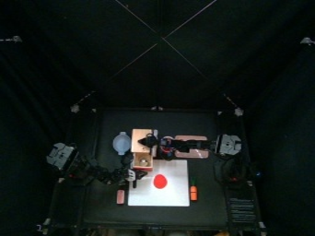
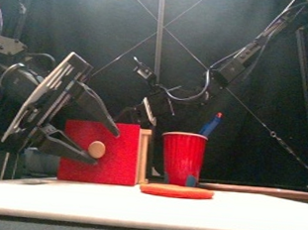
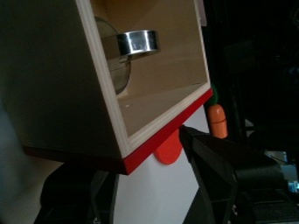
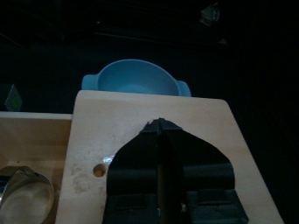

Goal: Get the cutter from the drawer then cut the dough then place the extra dough in the bowl
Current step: Place the cutter on the board

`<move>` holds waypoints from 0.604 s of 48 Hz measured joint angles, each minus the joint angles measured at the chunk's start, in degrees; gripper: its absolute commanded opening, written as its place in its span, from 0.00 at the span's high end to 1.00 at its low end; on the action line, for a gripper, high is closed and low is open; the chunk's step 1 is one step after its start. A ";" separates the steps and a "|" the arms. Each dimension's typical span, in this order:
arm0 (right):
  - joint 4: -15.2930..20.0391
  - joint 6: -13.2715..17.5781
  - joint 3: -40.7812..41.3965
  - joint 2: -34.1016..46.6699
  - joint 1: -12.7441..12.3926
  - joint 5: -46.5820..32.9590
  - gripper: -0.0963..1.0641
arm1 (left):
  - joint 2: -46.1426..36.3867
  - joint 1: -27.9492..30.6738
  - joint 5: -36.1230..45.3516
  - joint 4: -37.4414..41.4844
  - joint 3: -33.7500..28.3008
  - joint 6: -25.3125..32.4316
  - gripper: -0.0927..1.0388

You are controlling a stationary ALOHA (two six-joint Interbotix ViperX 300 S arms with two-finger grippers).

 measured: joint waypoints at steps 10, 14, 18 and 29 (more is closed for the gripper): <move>0.00 -0.09 0.00 0.00 0.00 0.00 0.93 | 0.00 0.88 4.75 -1.58 -0.09 -0.09 0.15; 0.00 -0.09 0.00 0.00 0.00 0.00 0.93 | -0.18 1.32 5.36 -1.58 -0.09 0.09 0.15; 0.00 -0.09 0.00 0.00 0.00 0.00 0.93 | -0.79 1.41 5.36 -1.49 0.00 0.18 0.15; 0.09 -0.09 0.00 0.00 0.00 0.00 0.93 | -3.34 1.41 7.91 -0.88 1.05 0.18 0.15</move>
